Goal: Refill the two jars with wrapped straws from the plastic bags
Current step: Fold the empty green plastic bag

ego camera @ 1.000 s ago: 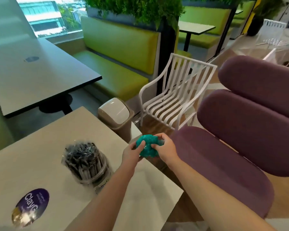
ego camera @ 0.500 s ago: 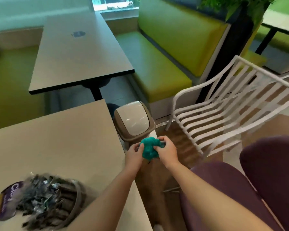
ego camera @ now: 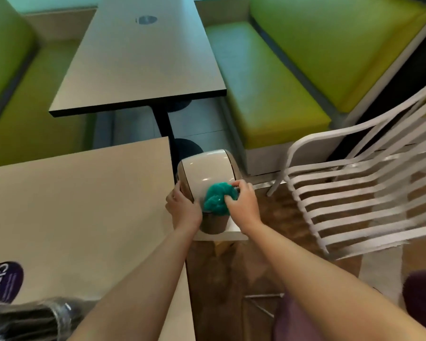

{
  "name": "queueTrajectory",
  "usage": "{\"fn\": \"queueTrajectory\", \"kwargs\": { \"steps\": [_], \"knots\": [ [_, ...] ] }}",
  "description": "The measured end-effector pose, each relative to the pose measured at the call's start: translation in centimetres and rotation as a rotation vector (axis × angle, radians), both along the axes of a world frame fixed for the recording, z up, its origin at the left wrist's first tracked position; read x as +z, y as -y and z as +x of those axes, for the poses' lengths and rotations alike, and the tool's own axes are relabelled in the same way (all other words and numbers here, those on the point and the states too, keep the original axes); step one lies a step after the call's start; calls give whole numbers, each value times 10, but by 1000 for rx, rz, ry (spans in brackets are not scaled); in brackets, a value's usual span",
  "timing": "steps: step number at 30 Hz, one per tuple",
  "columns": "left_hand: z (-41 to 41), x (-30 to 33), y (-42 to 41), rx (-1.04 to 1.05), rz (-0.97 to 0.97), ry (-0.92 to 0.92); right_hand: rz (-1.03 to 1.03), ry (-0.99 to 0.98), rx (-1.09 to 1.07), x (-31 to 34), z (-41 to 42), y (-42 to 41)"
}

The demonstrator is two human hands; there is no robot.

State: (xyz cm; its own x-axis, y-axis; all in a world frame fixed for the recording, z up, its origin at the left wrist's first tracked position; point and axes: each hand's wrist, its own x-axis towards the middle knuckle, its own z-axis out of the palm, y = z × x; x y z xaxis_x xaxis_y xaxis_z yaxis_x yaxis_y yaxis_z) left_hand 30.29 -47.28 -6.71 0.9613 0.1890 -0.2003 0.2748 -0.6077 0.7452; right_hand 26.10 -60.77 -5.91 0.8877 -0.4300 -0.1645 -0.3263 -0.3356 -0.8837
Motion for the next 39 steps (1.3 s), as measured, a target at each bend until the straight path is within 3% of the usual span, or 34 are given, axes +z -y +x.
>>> {"fn": "queueTrajectory", "kwargs": {
  "steps": [8,17,27,39],
  "knots": [
    [5,-25,-1,-92,64,80,-340,-84,72,-18,37,-9],
    [3,-27,-5,-108,2,64,-241,-338,277,-41,54,-36],
    [-16,-9,-20,-171,56,-15,-201,-258,255,-26,18,-35],
    [-103,55,-64,-238,45,47,-259,-182,143,32,-89,-73]
  ]
}}
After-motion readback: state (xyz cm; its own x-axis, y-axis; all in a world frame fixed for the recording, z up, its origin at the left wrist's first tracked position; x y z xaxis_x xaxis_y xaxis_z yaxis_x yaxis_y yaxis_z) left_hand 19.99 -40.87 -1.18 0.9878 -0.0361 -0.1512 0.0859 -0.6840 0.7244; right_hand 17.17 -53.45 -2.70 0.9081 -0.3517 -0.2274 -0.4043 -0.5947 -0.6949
